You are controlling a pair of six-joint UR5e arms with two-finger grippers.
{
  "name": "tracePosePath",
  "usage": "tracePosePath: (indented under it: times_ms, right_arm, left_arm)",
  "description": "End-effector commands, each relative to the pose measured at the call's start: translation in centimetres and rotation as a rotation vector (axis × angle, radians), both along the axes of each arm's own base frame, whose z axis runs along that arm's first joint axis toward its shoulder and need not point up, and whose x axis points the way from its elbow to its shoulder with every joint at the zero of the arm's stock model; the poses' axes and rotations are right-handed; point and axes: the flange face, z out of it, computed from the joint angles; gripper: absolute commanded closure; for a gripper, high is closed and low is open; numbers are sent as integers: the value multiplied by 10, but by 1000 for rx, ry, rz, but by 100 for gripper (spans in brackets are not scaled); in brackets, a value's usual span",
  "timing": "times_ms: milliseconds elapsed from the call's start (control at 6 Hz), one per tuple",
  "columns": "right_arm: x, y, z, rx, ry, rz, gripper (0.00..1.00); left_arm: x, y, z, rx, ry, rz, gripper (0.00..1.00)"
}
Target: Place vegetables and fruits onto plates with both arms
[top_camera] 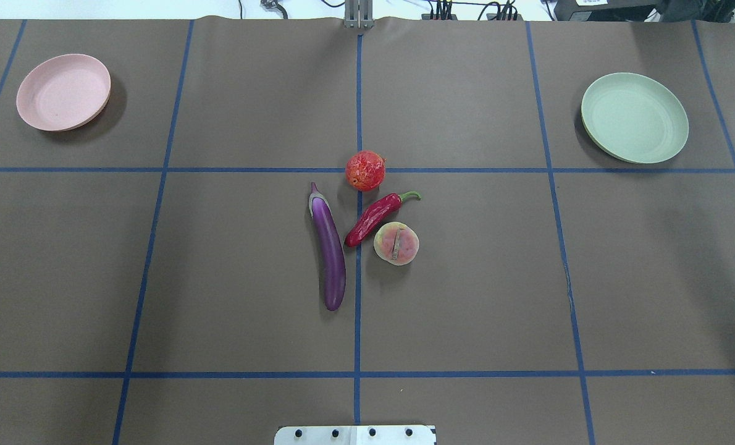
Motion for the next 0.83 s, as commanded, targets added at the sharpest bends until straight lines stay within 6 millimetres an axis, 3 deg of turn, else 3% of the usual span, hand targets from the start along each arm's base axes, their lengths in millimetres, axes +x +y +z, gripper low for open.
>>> tracePosePath:
  times_ms: [0, 333, 667]
  right_arm:
    - [-1, -5, -6, 13, -3, -1, 0]
    - [-12, -20, -30, 59, -15, -18, 0]
    - [-79, -41, -100, 16, -67, 26, 0]
  left_arm:
    - [0, 3, -20, 45, 0, 9, 0]
    - [0, 3, -21, 47, 0, 9, 0]
    - [1, 4, -21, 47, 1, 11, 0]
